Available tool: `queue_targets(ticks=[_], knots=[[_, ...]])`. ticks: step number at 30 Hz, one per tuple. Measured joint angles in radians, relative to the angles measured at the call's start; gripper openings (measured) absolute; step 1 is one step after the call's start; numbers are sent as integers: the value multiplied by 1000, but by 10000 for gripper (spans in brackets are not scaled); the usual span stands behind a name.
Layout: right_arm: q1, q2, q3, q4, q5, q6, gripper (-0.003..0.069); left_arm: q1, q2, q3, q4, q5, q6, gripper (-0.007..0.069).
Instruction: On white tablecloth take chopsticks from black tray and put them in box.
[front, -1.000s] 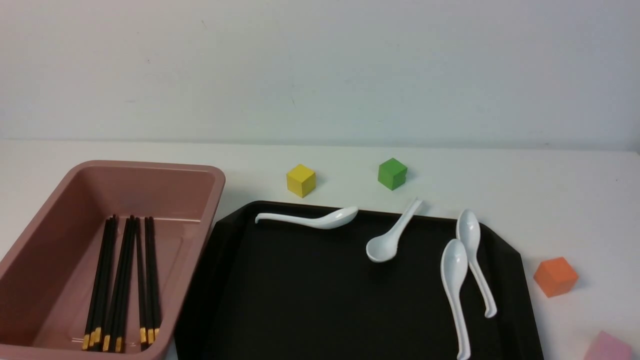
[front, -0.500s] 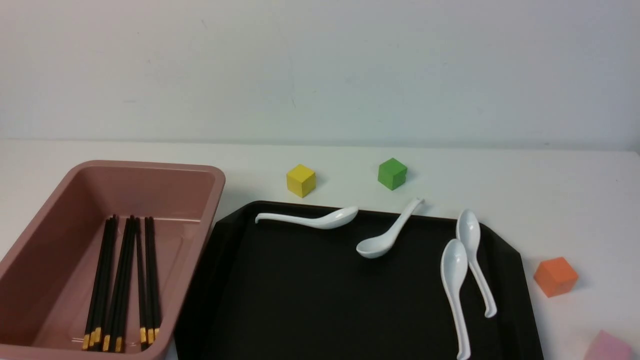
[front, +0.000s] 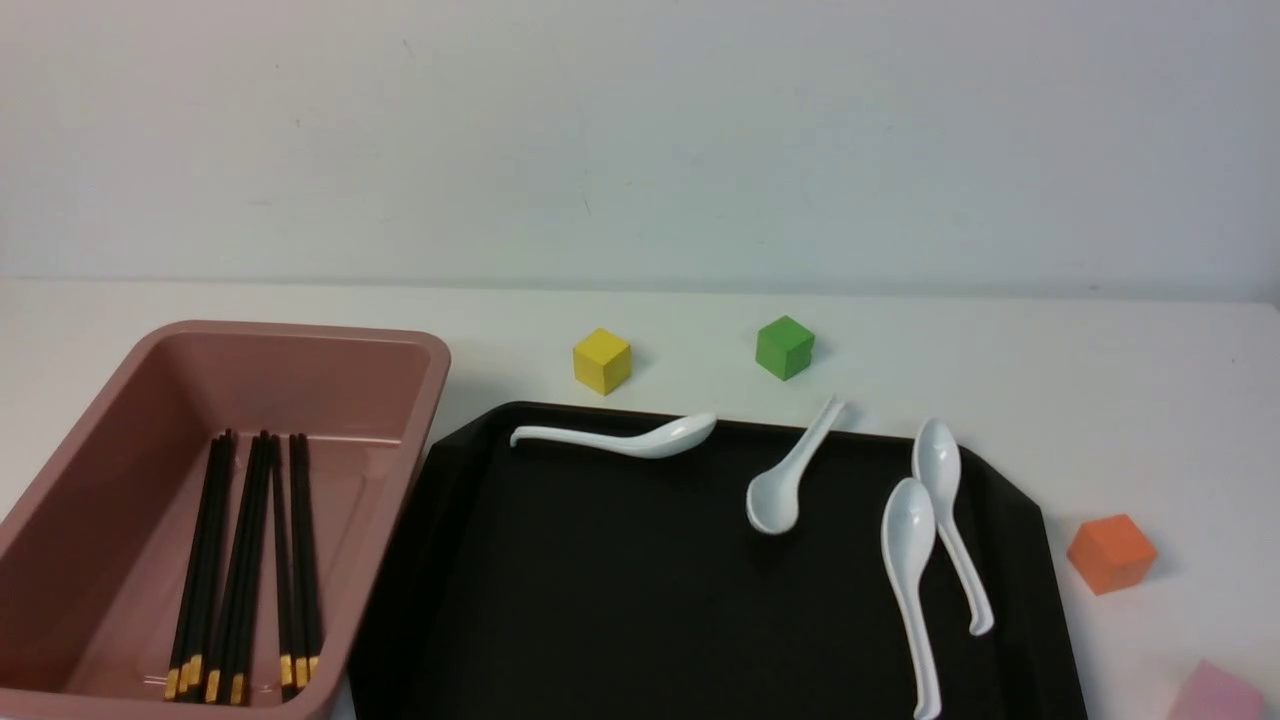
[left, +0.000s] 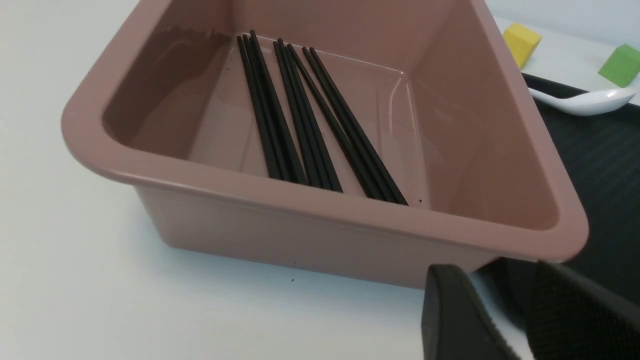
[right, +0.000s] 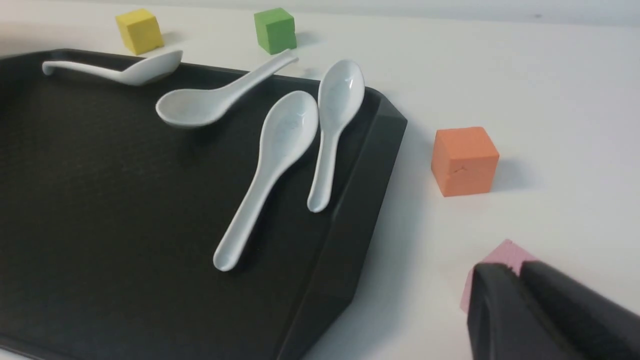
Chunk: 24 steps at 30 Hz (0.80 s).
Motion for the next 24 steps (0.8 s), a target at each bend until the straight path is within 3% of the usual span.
queue_targets(ticks=[24], knots=[[0,0,0,-1,0,4,113,0,0,0,0,0,0,238]])
